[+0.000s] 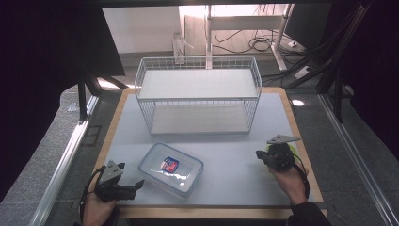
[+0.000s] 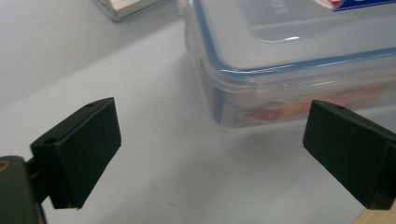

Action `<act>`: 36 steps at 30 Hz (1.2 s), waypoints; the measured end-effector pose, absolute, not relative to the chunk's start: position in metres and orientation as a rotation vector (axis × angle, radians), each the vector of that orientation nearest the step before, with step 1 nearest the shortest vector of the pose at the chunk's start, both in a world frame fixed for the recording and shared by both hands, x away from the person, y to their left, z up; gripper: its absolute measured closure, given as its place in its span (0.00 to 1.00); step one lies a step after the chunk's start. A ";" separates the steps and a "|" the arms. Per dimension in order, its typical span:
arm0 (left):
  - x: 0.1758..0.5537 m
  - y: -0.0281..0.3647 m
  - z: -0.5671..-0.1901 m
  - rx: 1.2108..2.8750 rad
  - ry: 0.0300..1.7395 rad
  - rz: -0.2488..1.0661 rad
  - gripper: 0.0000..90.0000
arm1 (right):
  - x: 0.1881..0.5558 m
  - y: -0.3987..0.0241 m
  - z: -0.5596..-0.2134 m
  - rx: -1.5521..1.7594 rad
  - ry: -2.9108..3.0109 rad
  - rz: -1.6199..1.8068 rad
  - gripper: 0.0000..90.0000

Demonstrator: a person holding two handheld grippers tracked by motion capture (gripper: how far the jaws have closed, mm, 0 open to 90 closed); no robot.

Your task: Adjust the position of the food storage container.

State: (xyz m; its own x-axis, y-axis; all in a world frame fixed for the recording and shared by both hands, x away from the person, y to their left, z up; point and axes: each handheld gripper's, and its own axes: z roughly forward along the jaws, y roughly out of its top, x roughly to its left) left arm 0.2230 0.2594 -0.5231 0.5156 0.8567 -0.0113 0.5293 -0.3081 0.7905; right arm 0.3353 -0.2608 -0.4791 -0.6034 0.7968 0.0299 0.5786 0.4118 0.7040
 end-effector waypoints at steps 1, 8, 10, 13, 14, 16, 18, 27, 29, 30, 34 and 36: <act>0.223 0.261 -0.523 1.969 1.151 0.534 0.02 | 0.332 -0.259 -0.478 1.175 2.367 0.999 0.99; 0.230 0.274 -0.520 1.901 1.180 0.518 0.19 | 0.319 -0.250 -0.475 1.125 2.382 1.019 0.93; 0.236 0.279 -0.518 1.860 1.159 0.475 0.26 | 0.316 -0.249 -0.474 1.124 2.383 1.033 0.92; 0.239 0.283 -0.517 1.852 1.155 0.484 0.44 | 0.313 -0.247 -0.474 1.122 2.384 1.049 0.91; 0.244 0.287 -0.519 1.861 1.158 0.480 0.50 | 0.310 -0.245 -0.474 1.121 2.389 1.062 0.90; 0.251 0.288 -0.523 1.892 1.168 0.477 0.59 | 0.306 -0.243 -0.473 1.110 2.394 1.079 0.90; 0.255 0.289 -0.524 1.902 1.176 0.477 0.70 | 0.303 -0.241 -0.472 1.094 2.398 1.090 0.89; 0.285 0.270 -0.534 2.031 1.125 0.322 0.99 | 0.286 -0.226 -0.474 1.058 2.437 1.142 0.92; 0.284 0.264 -0.533 2.048 1.095 0.304 1.00 | 0.282 -0.222 -0.475 1.062 2.447 1.166 0.93; 0.284 0.260 -0.533 2.068 1.093 0.309 1.00 | 0.280 -0.220 -0.475 1.053 2.453 1.166 0.94; 0.281 0.251 -0.533 2.114 1.104 0.337 1.00 | 0.272 -0.209 -0.477 1.018 2.491 1.174 0.95; 0.280 0.247 -0.532 2.114 1.100 0.330 1.00 | 0.268 -0.205 -0.480 1.009 2.510 1.176 0.96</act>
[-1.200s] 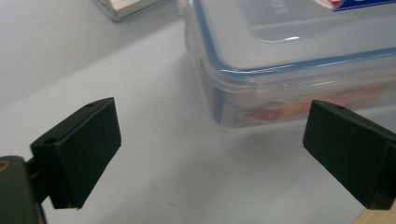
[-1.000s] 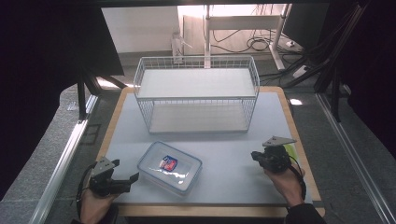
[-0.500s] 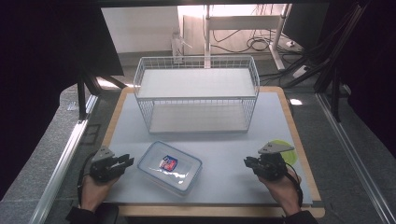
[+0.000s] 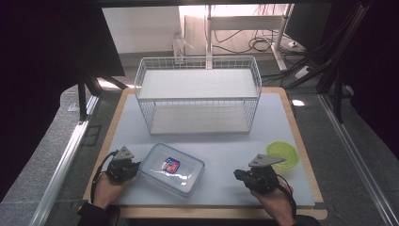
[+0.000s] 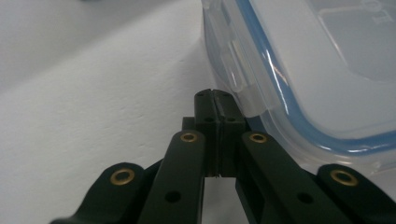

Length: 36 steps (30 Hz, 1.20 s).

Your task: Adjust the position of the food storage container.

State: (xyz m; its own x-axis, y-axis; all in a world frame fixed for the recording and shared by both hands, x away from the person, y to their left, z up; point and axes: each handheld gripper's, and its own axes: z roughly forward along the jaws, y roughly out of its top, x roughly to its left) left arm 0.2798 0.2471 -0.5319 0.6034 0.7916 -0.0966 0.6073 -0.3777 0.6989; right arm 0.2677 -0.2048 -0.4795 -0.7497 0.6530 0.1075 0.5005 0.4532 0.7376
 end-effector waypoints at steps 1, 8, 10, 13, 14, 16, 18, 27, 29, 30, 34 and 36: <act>0.279 0.245 -0.531 2.118 1.098 0.323 1.00 | 0.266 -0.203 -0.481 1.005 2.520 1.178 0.96; 0.275 0.218 -0.529 2.147 1.063 0.291 1.00 | 0.260 -0.189 -0.489 0.987 2.580 1.173 0.97; 0.274 0.210 -0.529 2.154 1.046 0.277 1.00 | 0.260 -0.186 -0.491 0.992 2.593 1.170 0.97; 0.272 0.197 -0.529 2.159 1.021 0.260 1.00 | 0.261 -0.184 -0.495 1.012 2.616 1.154 0.95; 0.272 0.194 -0.528 2.157 1.018 0.251 1.00 | 0.261 -0.183 -0.497 1.020 2.620 1.150 0.95; 0.271 0.190 -0.529 2.147 1.015 0.228 1.00 | 0.262 -0.183 -0.498 1.028 2.619 1.146 0.96; 0.268 0.182 -0.528 2.152 1.012 0.233 1.00 | 0.262 -0.183 -0.498 1.037 2.598 1.099 0.97; 0.262 0.170 -0.527 2.165 0.980 0.212 1.00 | 0.276 -0.194 -0.498 1.130 2.543 1.106 1.00; 0.259 0.166 -0.527 2.163 0.975 0.204 1.00 | 0.281 -0.197 -0.498 1.148 2.531 1.103 1.00; 0.259 0.166 -0.527 2.163 0.975 0.204 1.00 | 0.281 -0.197 -0.498 1.148 2.531 1.103 1.00; 0.257 0.157 -0.527 2.172 0.954 0.209 1.00 | 0.295 -0.205 -0.499 1.171 2.512 1.102 1.00; 0.258 0.155 -0.527 2.169 0.954 0.203 1.00 | 0.300 -0.208 -0.499 1.176 2.512 1.116 1.00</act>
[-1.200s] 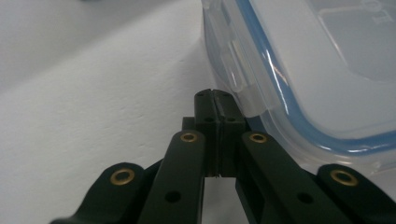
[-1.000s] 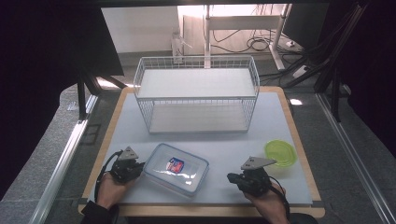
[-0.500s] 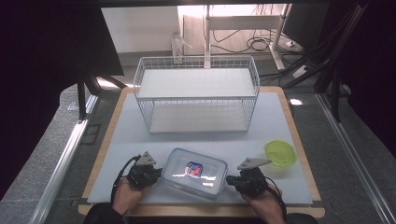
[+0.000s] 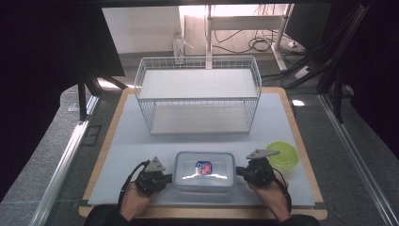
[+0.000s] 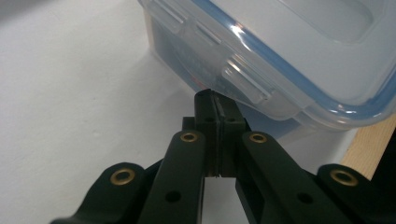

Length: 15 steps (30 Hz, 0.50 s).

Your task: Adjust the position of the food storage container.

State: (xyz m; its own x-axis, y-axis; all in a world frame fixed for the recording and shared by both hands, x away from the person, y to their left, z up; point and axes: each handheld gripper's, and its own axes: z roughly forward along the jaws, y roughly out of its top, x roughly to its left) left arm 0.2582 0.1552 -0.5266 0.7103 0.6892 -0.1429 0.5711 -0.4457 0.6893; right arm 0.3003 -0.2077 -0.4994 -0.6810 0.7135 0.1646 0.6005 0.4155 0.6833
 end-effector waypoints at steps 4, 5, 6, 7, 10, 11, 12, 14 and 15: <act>0.261 0.153 -0.527 2.184 0.953 0.222 1.00 | 0.306 -0.208 -0.499 1.171 2.512 1.114 1.00; 0.263 0.152 -0.527 2.190 0.961 0.232 1.00 | 0.310 -0.207 -0.499 1.168 2.512 1.104 1.00; 0.264 0.152 -0.527 2.195 0.958 0.236 1.00 | 0.311 -0.206 -0.499 1.170 2.510 1.101 1.00; 0.265 0.152 -0.527 2.196 0.955 0.237 1.00 | 0.312 -0.205 -0.499 1.167 2.514 1.097 1.00; 0.266 0.155 -0.528 2.183 0.961 0.224 0.98 | 0.313 -0.205 -0.499 1.153 2.525 1.089 0.98; 0.265 0.157 -0.527 2.184 0.966 0.244 0.93 | 0.313 -0.206 -0.498 1.149 2.525 1.076 0.94; 0.264 0.159 -0.526 2.184 0.978 0.273 0.88 | 0.311 -0.206 -0.497 1.144 2.519 1.061 0.91; 0.264 0.162 -0.525 2.179 0.991 0.302 0.83 | 0.310 -0.208 -0.495 1.138 2.509 1.060 0.89; 0.263 0.167 -0.524 2.168 1.005 0.322 0.77 | 0.309 -0.210 -0.493 1.143 2.497 1.072 0.86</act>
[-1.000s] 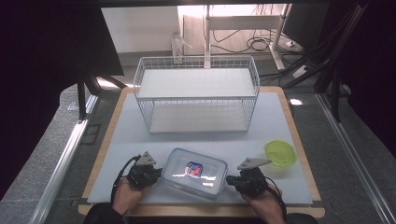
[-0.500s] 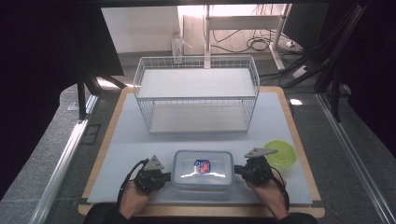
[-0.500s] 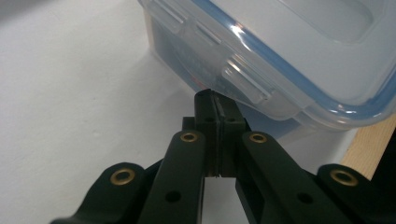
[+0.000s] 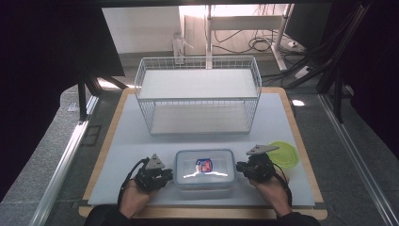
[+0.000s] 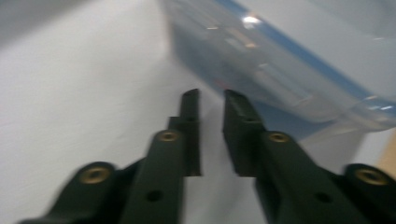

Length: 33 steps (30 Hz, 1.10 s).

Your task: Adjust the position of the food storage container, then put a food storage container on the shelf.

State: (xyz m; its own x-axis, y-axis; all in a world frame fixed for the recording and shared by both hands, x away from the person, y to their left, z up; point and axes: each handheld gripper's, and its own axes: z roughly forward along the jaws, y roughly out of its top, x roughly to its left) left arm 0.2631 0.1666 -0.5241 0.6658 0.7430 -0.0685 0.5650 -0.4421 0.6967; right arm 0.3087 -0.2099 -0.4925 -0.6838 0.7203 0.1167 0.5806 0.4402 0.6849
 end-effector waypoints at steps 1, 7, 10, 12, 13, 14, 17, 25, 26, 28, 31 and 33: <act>0.263 0.175 -0.524 2.131 1.030 0.334 0.63 | 0.307 -0.215 -0.488 1.136 2.485 1.103 0.78; 0.261 0.188 -0.522 2.089 1.008 0.338 0.31 | 0.305 -0.220 -0.482 1.119 2.454 1.122 0.56; 0.258 0.191 -0.519 2.077 0.983 0.341 0.23 | 0.303 -0.221 -0.480 1.092 2.438 1.125 0.46; 0.256 0.193 -0.518 2.080 0.964 0.343 0.19 | 0.302 -0.222 -0.478 1.073 2.427 1.133 0.41; 0.255 0.193 -0.517 2.082 0.961 0.342 0.17 | 0.301 -0.222 -0.477 1.064 2.423 1.138 0.38; 0.255 0.193 -0.517 2.082 0.961 0.342 0.16 | 0.301 -0.222 -0.477 1.064 2.423 1.138 0.38; 0.251 0.197 -0.516 2.087 0.952 0.341 0.13 | 0.297 -0.224 -0.474 1.037 2.403 1.157 0.31; 0.251 0.199 -0.515 2.057 0.919 0.397 0.06 | 0.296 -0.227 -0.473 1.034 2.399 1.196 0.16; 0.252 0.200 -0.515 2.034 0.917 0.405 0.05 | 0.297 -0.227 -0.473 1.029 2.401 1.201 0.13; 0.253 0.200 -0.516 2.024 0.927 0.385 0.04 | 0.297 -0.227 -0.473 1.027 2.406 1.206 0.12; 0.256 0.201 -0.516 2.013 0.944 0.321 0.02 | 0.297 -0.226 -0.473 1.023 2.410 1.218 0.09; 0.257 0.198 -0.513 2.019 0.941 0.311 0.01 | 0.297 -0.225 -0.473 1.004 2.419 1.222 0.08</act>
